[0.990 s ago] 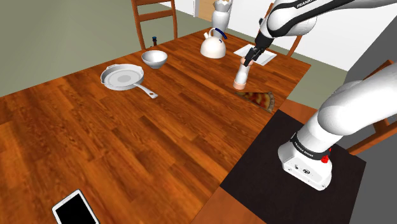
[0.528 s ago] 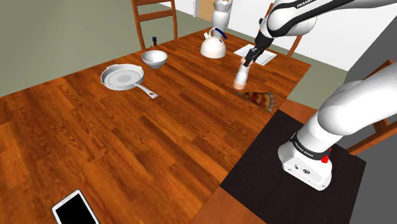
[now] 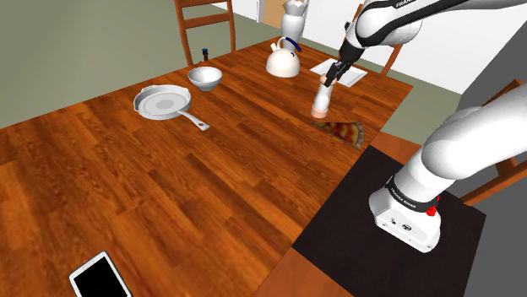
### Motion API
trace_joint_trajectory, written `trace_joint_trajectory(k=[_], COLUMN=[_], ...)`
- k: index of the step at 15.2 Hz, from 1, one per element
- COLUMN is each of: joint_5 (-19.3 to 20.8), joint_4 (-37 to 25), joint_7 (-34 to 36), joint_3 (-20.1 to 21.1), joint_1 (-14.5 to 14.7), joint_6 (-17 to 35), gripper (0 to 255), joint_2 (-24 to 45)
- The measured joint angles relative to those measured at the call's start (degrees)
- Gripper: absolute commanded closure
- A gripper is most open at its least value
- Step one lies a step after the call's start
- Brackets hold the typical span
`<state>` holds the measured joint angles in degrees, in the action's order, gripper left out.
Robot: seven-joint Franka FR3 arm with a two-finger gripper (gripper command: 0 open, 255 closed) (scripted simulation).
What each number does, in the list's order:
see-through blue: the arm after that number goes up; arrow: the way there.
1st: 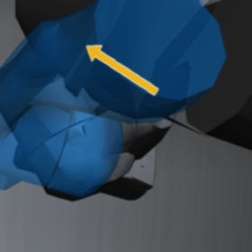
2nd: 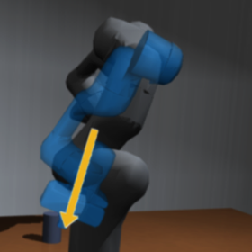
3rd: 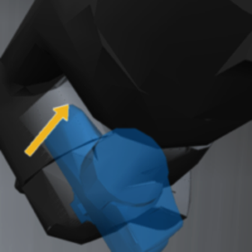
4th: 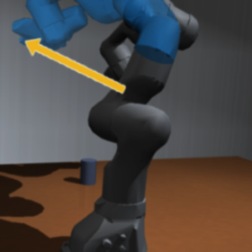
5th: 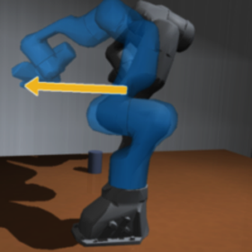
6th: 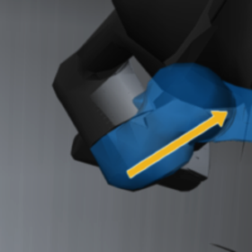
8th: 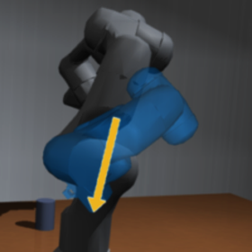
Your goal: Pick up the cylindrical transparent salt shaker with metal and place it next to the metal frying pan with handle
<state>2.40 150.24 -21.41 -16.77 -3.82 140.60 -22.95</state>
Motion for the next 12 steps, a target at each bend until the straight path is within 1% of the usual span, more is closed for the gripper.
trace_joint_trajectory(k=[12], joint_5=[0.60], joint_4=[-6.06], joint_7=[1.33], joint_3=[1.42], joint_1=[-0.40], joint_6=[-10.24], gripper=[255], joint_2=[-4.24])
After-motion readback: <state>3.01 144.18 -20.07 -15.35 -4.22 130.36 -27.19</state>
